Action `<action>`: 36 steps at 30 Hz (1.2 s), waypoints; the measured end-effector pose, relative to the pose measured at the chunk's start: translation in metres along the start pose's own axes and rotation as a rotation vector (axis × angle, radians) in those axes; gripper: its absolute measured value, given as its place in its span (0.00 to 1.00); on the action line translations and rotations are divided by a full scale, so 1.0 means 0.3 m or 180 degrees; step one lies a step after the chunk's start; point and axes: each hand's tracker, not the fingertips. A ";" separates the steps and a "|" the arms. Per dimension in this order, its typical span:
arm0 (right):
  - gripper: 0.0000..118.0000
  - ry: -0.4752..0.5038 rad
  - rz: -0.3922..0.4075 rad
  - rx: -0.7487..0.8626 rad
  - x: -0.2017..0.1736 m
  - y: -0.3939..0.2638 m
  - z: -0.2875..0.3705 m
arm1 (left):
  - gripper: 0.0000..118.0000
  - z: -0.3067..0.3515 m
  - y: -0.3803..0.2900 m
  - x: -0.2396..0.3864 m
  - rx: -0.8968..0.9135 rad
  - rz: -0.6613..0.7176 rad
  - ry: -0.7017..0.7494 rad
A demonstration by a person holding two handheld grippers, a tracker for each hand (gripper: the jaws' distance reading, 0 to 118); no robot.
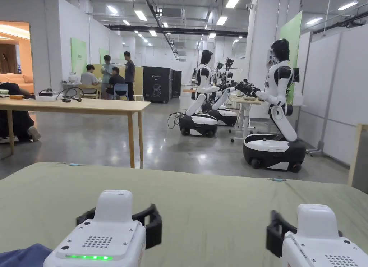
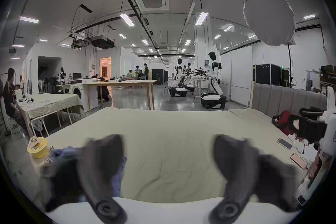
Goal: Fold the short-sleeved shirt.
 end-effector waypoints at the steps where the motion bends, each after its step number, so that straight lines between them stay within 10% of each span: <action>1: 0.04 -0.0117 0.0020 -0.0002 -0.003 -0.004 -0.007 | 0.00 -0.005 0.001 -0.004 -0.0013 0.0013 -0.0008; 19: 0.01 0.0006 -0.0053 -0.0193 -0.014 -0.038 -0.044 | 0.00 0.007 -0.033 -0.127 -0.0147 0.0090 0.0130; 36: 0.01 0.2196 -0.0015 -0.0086 -0.855 -0.001 0.027 | 0.00 0.459 -0.078 -0.821 -0.0282 0.0322 0.2043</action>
